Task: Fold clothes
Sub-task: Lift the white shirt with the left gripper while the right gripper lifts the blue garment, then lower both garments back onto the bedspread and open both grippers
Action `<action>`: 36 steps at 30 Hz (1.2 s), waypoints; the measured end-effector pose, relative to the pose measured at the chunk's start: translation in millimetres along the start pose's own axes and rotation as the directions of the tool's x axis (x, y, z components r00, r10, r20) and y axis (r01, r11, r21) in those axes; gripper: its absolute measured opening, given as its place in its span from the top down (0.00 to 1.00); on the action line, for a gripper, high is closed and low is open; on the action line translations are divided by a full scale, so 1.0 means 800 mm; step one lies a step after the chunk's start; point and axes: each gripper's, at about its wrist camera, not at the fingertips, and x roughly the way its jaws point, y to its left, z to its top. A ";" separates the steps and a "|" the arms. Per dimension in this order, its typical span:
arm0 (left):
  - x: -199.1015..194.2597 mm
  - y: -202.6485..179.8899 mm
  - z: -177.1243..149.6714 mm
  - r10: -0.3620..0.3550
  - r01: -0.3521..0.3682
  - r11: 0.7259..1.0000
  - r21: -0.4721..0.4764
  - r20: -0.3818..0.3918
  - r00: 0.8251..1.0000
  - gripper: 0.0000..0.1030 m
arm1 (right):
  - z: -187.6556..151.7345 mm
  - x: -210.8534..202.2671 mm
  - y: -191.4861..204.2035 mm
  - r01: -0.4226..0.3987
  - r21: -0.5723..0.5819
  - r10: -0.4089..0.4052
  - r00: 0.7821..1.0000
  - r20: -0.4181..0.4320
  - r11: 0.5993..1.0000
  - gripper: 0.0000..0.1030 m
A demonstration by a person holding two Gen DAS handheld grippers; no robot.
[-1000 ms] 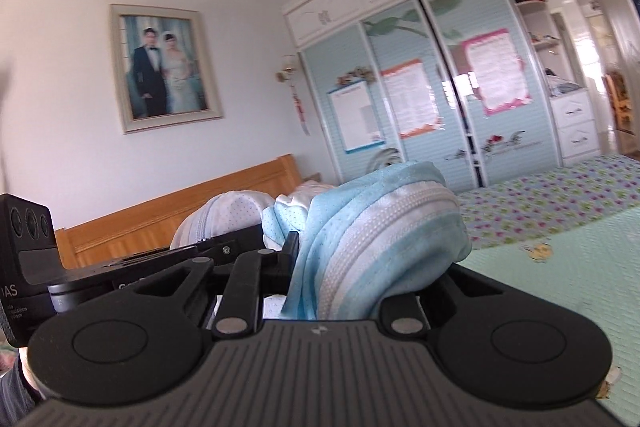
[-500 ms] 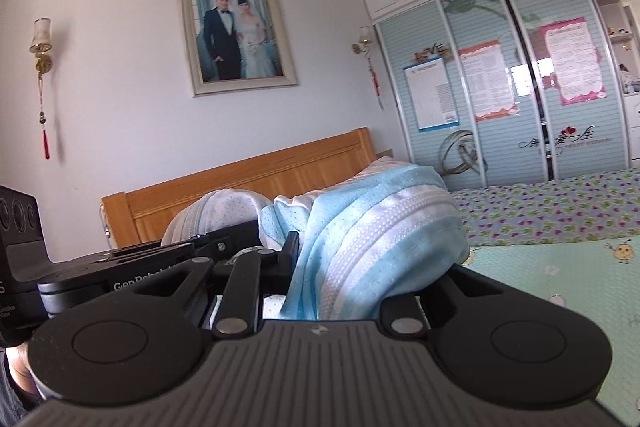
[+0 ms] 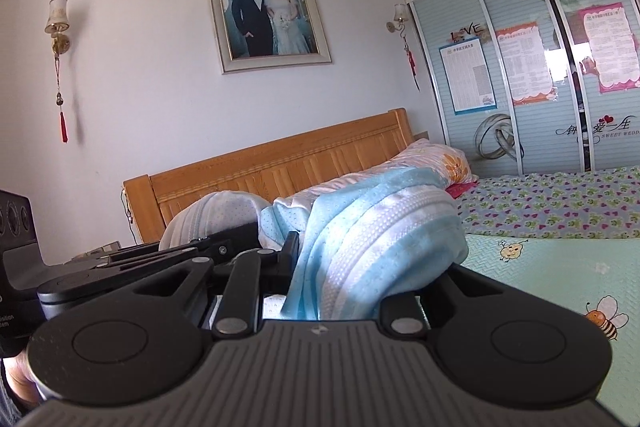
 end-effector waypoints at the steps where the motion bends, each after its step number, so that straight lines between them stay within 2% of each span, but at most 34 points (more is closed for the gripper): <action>1: 0.006 0.004 -0.003 0.001 -0.001 1.000 -0.004 -0.005 1.000 0.91 | -0.001 0.008 -0.002 0.002 0.001 -0.002 1.000 -0.003 1.000 0.82; 5: 0.033 0.016 -0.022 0.003 -0.004 1.000 -0.021 -0.034 0.999 0.90 | -0.010 0.041 -0.013 0.016 0.004 -0.016 1.000 -0.022 1.000 0.82; 8: 0.064 0.028 -0.051 0.011 -0.015 0.999 -0.044 -0.083 0.996 0.87 | -0.026 0.068 -0.026 0.037 0.005 -0.036 0.998 -0.054 0.999 0.81; 10: 0.090 0.037 -0.079 0.029 -0.038 0.997 -0.060 -0.140 0.990 0.76 | -0.043 0.090 -0.042 0.055 0.027 -0.052 0.994 -0.098 0.998 0.73; 11: 0.104 0.042 -0.094 0.035 -0.048 0.996 -0.070 -0.178 0.983 0.58 | -0.055 0.102 -0.053 0.072 0.050 -0.066 0.990 -0.123 0.996 0.66; 12: 0.121 0.047 -0.112 0.034 -0.056 0.995 -0.087 -0.235 0.971 0.51 | -0.068 0.114 -0.064 0.091 0.071 -0.079 0.985 -0.151 0.993 0.51; 14: 0.152 0.061 -0.148 0.021 -0.073 0.989 -0.131 -0.355 0.934 0.50 | -0.099 0.139 -0.087 0.135 0.101 -0.110 0.969 -0.221 0.986 0.37; 16: 0.177 0.073 -0.185 0.015 -0.099 0.982 -0.162 -0.452 0.892 0.50 | -0.134 0.162 -0.109 0.196 0.123 -0.147 0.934 -0.324 0.973 0.35; 17: 0.184 0.077 -0.200 0.019 -0.112 0.979 -0.168 -0.474 0.880 0.50 | -0.151 0.171 -0.118 0.226 0.130 -0.165 0.915 -0.369 0.965 0.35; 19: 0.190 0.082 -0.222 0.020 -0.121 0.977 -0.176 -0.489 0.872 0.49 | -0.180 0.181 -0.129 0.267 0.136 -0.189 0.888 -0.420 0.954 0.35; 24: 0.183 0.091 -0.248 0.026 -0.138 0.973 -0.184 -0.508 0.861 0.41 | -0.216 0.190 -0.131 0.315 0.134 -0.222 0.859 -0.462 0.939 0.33; 31: 0.146 0.096 -0.272 0.028 -0.157 0.969 -0.189 -0.552 0.833 0.40 | -0.237 0.172 -0.111 0.354 0.105 -0.262 0.833 -0.487 0.929 0.31; 36: 0.108 0.084 -0.271 0.026 -0.150 0.972 -0.184 -0.544 0.839 0.35 | -0.240 0.141 -0.083 0.362 0.104 -0.272 0.834 -0.480 0.926 0.29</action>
